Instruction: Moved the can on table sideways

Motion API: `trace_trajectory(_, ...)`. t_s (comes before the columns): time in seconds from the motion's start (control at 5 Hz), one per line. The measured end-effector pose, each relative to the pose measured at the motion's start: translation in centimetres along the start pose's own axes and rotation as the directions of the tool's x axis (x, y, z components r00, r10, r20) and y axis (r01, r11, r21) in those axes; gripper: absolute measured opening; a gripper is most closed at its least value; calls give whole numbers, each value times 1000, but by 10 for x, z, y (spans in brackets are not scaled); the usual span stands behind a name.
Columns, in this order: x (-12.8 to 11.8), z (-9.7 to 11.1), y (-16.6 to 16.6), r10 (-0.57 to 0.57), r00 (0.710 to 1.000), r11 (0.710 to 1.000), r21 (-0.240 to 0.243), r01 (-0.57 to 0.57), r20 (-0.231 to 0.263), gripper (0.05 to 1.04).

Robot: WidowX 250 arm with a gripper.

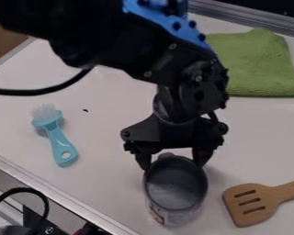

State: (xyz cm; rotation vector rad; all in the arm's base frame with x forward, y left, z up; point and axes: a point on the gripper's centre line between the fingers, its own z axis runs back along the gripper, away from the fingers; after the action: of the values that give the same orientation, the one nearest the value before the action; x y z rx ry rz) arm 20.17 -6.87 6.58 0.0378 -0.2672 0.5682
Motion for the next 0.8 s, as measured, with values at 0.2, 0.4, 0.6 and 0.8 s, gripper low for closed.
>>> trace_trajectory(0.2,-1,3,2,-8,1000,1000,-3,8,-2,999)
trace_trajectory(0.4,17,2,5,42,999,999,-4,-42,3,1000)
trace_trajectory(0.6,49,1,6,55,997,998,18,-56,51,999)
trace_trajectory(0.8,79,-1,-1,3,997,999,51,-6,72,999)
